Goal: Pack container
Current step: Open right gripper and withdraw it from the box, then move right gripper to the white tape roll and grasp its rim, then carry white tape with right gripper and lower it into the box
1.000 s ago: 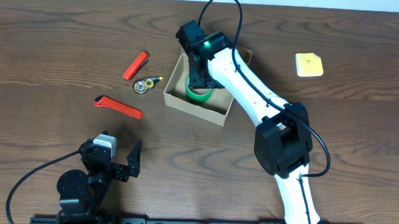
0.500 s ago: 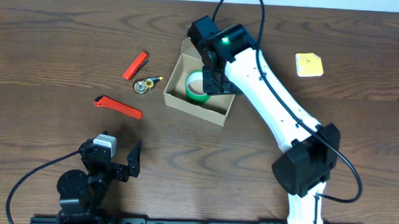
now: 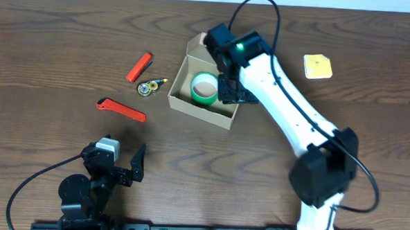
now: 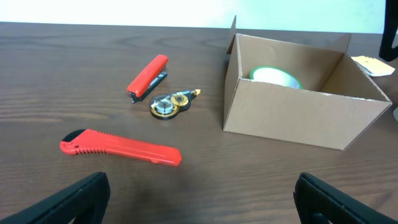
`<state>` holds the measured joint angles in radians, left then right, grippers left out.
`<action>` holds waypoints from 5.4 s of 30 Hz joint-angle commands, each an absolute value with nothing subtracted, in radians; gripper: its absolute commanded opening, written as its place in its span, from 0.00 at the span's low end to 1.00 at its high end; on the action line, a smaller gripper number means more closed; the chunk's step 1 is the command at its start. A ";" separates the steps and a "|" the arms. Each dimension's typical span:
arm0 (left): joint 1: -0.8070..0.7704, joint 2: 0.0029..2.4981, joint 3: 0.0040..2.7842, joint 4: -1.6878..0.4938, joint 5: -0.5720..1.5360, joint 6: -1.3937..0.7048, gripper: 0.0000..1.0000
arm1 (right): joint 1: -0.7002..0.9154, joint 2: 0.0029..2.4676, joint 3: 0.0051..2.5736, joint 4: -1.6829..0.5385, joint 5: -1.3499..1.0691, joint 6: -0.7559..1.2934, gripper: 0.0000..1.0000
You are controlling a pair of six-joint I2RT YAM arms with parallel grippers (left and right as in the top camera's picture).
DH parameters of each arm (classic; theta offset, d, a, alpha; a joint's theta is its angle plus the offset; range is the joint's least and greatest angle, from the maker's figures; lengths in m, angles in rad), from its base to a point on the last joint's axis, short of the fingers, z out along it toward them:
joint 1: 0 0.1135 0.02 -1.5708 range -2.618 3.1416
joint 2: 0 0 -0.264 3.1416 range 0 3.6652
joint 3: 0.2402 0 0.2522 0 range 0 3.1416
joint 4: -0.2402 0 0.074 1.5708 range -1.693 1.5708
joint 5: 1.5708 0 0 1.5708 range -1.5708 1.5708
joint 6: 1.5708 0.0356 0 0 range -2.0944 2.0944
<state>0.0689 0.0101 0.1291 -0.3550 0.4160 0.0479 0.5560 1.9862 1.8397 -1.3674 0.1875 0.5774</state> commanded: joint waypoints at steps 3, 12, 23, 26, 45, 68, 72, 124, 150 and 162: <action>0.065 0.005 0.109 -0.359 0.427 0.033 0.95 | 0.490 1.807 1.617 -1.172 0.091 0.587 0.54; 0.065 0.005 0.109 -0.359 0.427 0.033 0.95 | 0.484 1.803 1.462 -0.956 -0.032 0.686 0.61; 0.065 0.005 0.109 -0.359 0.427 0.033 0.95 | 0.476 1.860 1.390 -0.887 -0.019 0.728 0.50; 0.065 0.005 0.109 -0.359 0.427 0.033 0.95 | 0.476 1.872 1.389 -0.881 -0.010 0.720 0.37; 0.065 0.005 0.109 -0.359 0.427 0.033 0.95 | 0.362 1.872 1.389 -0.894 0.037 0.440 0.18; 0.065 0.005 0.109 -0.359 0.427 0.033 0.95 | 0.250 1.591 1.563 -1.067 0.064 0.223 0.64; 0.065 0.005 0.109 -0.359 0.427 0.033 0.96 | 0.135 1.544 1.554 -1.113 0.121 0.170 0.68; 0.065 0.005 0.109 -0.359 0.427 0.033 0.95 | -0.142 1.694 0.907 -0.445 0.047 -0.023 0.02; 0.065 0.005 0.109 -0.359 0.427 0.033 0.95 | 0.401 1.719 1.498 -0.692 -0.094 0.303 0.01; 0.065 0.005 0.109 -0.359 0.427 0.033 0.95 | 0.501 1.901 1.498 -0.696 0.034 0.432 0.01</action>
<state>0.0689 0.0101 0.1291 -0.3553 0.4160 0.0479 0.4850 1.8751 1.4967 -0.6922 -0.0139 0.3748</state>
